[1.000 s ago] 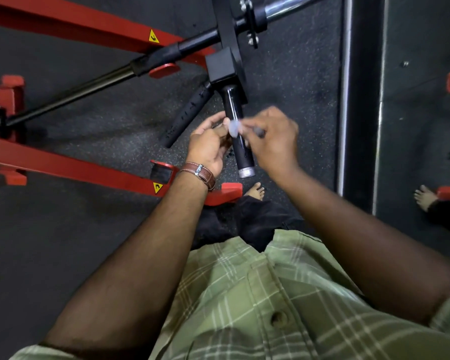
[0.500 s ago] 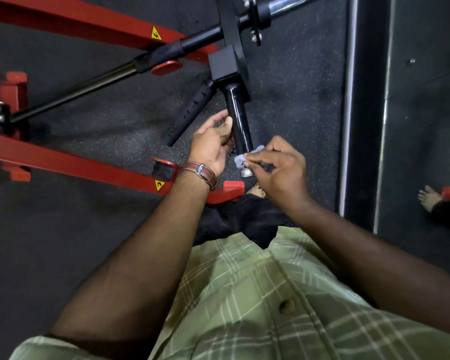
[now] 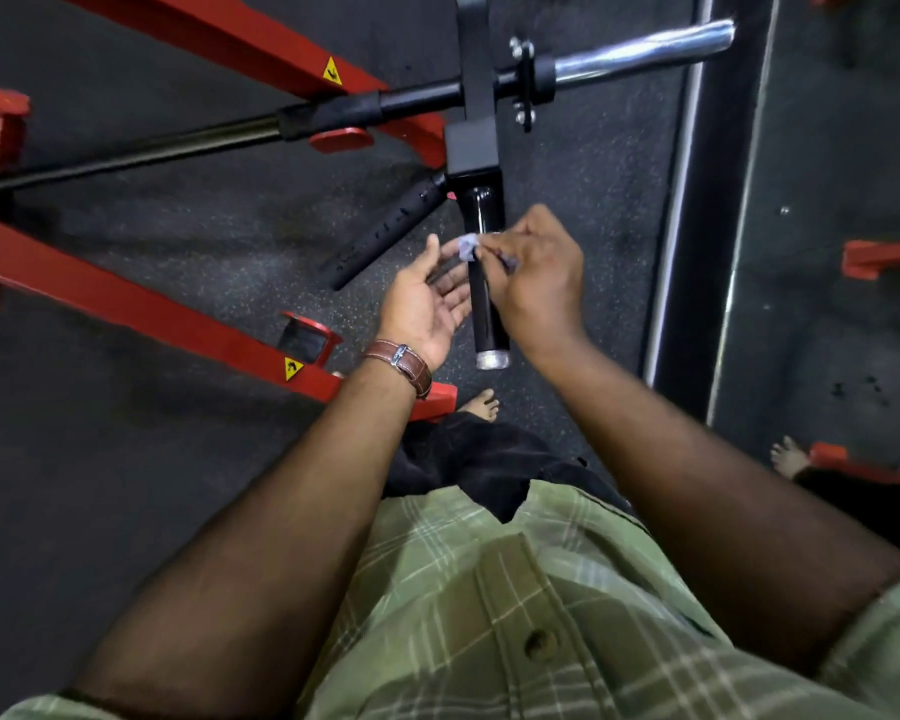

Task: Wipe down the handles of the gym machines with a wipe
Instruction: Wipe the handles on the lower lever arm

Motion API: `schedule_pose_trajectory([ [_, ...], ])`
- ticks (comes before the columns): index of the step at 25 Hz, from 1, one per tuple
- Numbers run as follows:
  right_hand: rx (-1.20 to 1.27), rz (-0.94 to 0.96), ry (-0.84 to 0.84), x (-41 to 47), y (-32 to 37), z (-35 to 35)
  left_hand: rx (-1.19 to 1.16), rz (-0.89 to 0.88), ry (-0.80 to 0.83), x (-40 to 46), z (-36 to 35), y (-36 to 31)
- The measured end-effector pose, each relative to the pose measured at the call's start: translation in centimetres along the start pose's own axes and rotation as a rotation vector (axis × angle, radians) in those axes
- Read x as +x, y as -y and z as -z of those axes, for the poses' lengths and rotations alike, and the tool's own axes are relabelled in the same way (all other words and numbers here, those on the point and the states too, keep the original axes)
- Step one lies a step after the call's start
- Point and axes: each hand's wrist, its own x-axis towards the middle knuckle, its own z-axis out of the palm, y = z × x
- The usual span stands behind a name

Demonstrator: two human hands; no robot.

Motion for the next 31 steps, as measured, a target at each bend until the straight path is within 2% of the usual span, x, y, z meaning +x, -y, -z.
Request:
schedule_pose_trajectory([
  [2, -0.047, -0.079, -0.037, 3.6, 1.0, -0.6, 0.02, 0.002, 0.027, -0.1, -0.1, -0.1],
  [4, -0.147, -0.162, 0.005, 5.6, 2.5, -0.8, 0.041, -0.002, 0.017, -0.1, 0.0, 0.0],
  [6, -0.279, -0.061, 0.16, 3.2, 3.6, 0.0, 0.04, 0.005, -0.011, 0.0, 0.1, 0.0],
  [9, -0.546, 0.327, 0.414, -1.4, 4.8, 1.0, -0.04, 0.044, -0.018, 0.2, 0.5, -0.1],
  [10, -0.65, 0.367, 0.456, -0.4, 4.8, 0.6, -0.053, 0.049, -0.024, 0.2, 0.4, 0.0],
  [12, -0.752, 0.352, 0.37, 3.4, 5.5, -0.4, -0.054, 0.048, -0.029, 0.0, 0.3, 0.3],
  [14, -0.793, 0.286, 0.369, 4.3, 6.5, -0.7, -0.046, 0.056, -0.008, 0.1, 0.6, 0.4],
  [18, -0.837, 0.312, 0.639, -1.5, 7.0, 1.1, -0.034, 0.063, 0.054, -0.2, 1.4, -0.2],
  [19, -0.804, 0.292, 0.625, -1.0, 6.7, 1.3, -0.03, 0.056, 0.043, -0.3, 1.3, -0.3],
  [21, -0.719, 0.278, 0.449, 2.9, 5.5, 0.6, -0.027, 0.05, 0.038, -0.4, 0.9, -0.2],
  [23, -0.579, 0.172, 0.375, 5.4, 4.0, 0.0, -0.009, 0.051, 0.05, -0.5, 0.6, -0.1],
  [26, -0.125, 0.006, 0.08, 1.8, 0.7, -0.1, 0.059, 0.009, 0.043, -0.4, 0.3, -0.1],
  [29, 0.267, -0.334, -0.03, -3.0, 0.1, -0.1, 0.131, -0.097, -0.015, -0.2, 0.0, -0.1],
  [31, 0.65, -0.623, -0.142, 0.2, 0.2, -1.3, 0.141, -0.146, -0.055, -0.1, -0.3, 0.2],
])
